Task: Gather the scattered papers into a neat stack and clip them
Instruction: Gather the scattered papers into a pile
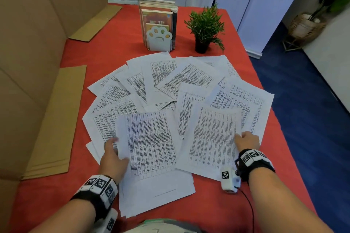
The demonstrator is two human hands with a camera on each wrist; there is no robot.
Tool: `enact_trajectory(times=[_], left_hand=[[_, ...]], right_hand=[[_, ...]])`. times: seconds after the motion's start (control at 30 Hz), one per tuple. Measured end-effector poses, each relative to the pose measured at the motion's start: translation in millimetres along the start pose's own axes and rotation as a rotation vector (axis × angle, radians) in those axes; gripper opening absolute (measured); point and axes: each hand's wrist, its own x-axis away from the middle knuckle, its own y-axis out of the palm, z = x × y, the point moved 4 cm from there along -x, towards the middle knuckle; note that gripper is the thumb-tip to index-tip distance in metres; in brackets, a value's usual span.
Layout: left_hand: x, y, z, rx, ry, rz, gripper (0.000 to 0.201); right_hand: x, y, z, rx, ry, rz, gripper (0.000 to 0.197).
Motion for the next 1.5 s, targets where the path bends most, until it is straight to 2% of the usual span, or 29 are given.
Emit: enact_trajectory(times=[0.07,0.1,0.13,0.27,0.33,0.37,0.4,0.47,0.53,0.6,0.73,0.9,1.0,1.07,1.13,1.23,1.27,1.3,1.4,1.43,1.5], left_hand=[[-1,-3,6,0.082,-0.011,0.045,0.087],[-3,-6,6,0.093,-0.022,0.074,0.087],[-5,-10,7,0.08,-0.027,0.099,0.081],[-18,-20,1,-0.054,-0.045,0.122,0.022],[-22,-21,1,-0.076,-0.027,0.128,0.01],[-25,-22,1,-0.076,-0.019,0.15,0.01],[-28,-23,0,-0.059,-0.011,0.179,0.012],[-37,-24,-6,0.009,-0.053,0.223,0.022],[-46,-27,-15,0.03,-0.095,0.248,0.039],[-55,-29,-26,0.026,-0.137,0.265,0.047],[-61,-32,-21,-0.092,-0.187,0.292,0.04],[-59,-30,-3,-0.357,-0.144,0.261,0.048],[-51,-26,2,-0.316,-0.125,0.293,0.041],[-51,-24,2,-0.223,-0.087,0.321,0.033],[-50,-23,5,-0.2,-0.031,0.313,0.026],[-45,-23,9,-0.138,-0.024,0.274,0.026],[-42,-24,10,-0.079,-0.047,0.269,0.03],[-40,-24,9,-0.014,-0.082,0.259,0.038],[-39,-21,0,0.061,-0.128,0.189,0.066],[-40,-19,-4,0.025,-0.135,0.161,0.063],[-39,-15,-10,-0.126,-0.119,0.111,0.041]], right_hand=[[-3,4,-2,0.006,0.017,0.023,0.02],[-3,5,-3,0.022,0.03,0.029,0.015],[-6,9,-2,0.031,0.049,0.027,0.013],[-19,23,2,0.057,0.024,0.037,0.042],[-17,20,-6,0.097,0.041,0.012,0.029],[-14,18,-8,0.13,0.067,-0.016,0.013],[-17,19,-7,0.153,0.095,-0.026,0.013],[-21,21,-5,0.195,0.153,-0.052,0.032],[-25,21,-6,0.184,0.153,-0.079,0.034],[-29,24,-10,0.136,0.115,-0.072,0.032],[-25,19,-20,0.152,0.115,-0.059,0.028],[-21,23,-34,0.039,0.045,-0.096,0.017],[-19,31,-42,-0.037,-0.018,-0.148,0.006],[-16,31,-47,-0.103,-0.058,-0.136,0.004],[-10,29,-52,-0.217,-0.098,-0.081,0.016],[-5,26,-54,-0.377,-0.055,-0.05,0.061],[-6,27,-52,-0.39,-0.019,-0.061,0.068],[-10,31,-48,-0.35,0.001,-0.071,0.065],[-14,41,-43,-0.146,-0.034,-0.13,0.017],[-13,45,-44,-0.13,-0.056,-0.14,0.017],[-8,48,-49,-0.124,-0.103,-0.137,0.025]])
